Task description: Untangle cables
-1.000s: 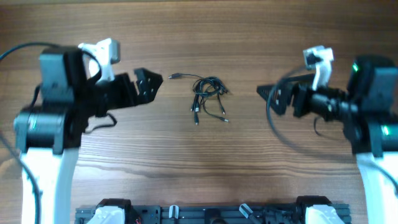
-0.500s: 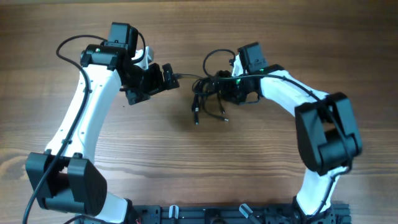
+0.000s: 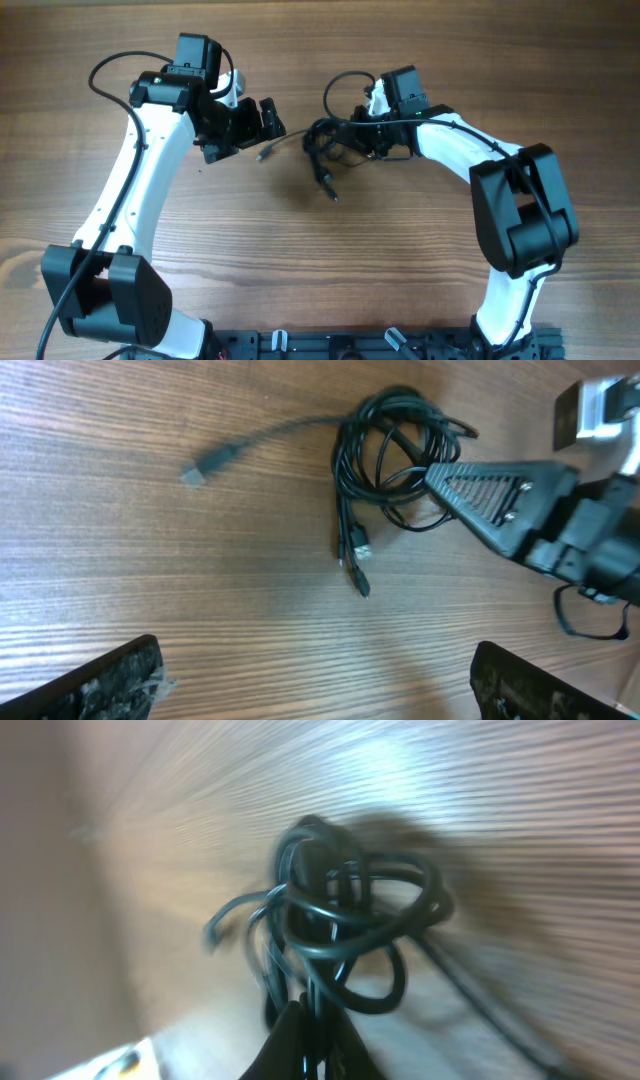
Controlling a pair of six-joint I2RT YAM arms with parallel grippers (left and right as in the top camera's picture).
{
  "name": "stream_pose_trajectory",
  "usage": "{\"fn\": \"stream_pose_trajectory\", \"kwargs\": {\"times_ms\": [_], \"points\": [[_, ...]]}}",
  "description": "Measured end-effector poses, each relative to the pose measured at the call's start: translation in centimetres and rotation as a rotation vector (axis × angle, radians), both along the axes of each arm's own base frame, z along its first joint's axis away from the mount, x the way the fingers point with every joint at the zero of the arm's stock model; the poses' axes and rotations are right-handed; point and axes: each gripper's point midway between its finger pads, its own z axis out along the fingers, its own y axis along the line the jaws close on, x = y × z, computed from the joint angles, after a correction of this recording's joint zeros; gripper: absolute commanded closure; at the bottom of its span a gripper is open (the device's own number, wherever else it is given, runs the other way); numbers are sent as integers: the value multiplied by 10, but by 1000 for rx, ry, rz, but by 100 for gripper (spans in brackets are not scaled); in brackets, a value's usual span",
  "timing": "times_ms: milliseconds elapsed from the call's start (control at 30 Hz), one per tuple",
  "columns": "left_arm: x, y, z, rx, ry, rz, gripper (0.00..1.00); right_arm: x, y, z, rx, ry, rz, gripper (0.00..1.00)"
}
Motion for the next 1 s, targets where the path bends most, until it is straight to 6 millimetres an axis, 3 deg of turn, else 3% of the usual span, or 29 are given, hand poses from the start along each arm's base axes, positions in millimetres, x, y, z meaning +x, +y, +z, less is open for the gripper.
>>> {"fn": "stream_pose_trajectory", "kwargs": {"times_ms": [67, 133, 200, 233, 267, 367, 400, 467, 533, 767, 933, 1000], "points": [[0, -2, 1, -15, 4, 11, 0, -6, 11, 33, 103, -30, 61, 96], [2, -8, 5, -79, 15, 36, 0, -19, 21, 102, 223, -145, 153, 96], [7, -15, 14, -175, 7, 42, 0, -38, 23, 158, 302, -244, 223, 96], [5, -23, 22, -259, 18, 34, 2, -55, 22, 196, 352, -309, 271, 96], [3, -30, 27, -309, 28, 21, 5, -62, 21, 205, 364, -318, 286, 96], [-2, -38, 34, -375, 53, 11, 32, -69, 24, 209, 377, -313, 306, 96], [-4, -39, 35, -382, 64, 13, 48, -70, 25, 209, 379, -311, 312, 96], [-8, -41, 36, -398, 86, 14, 61, -73, 28, 209, 380, -319, 327, 96], [-10, -43, 37, -412, 94, 9, 64, -73, 28, 209, 377, -325, 332, 96], [-11, -44, 38, -418, 96, 7, 96, -72, 24, 195, 316, -308, 311, 96], [-13, -44, 38, -422, 109, 8, 96, -71, 23, 194, 308, -318, 306, 96], [-14, -44, 38, -422, 112, 9, 96, -68, 17, 181, 246, -277, 259, 96]]}}
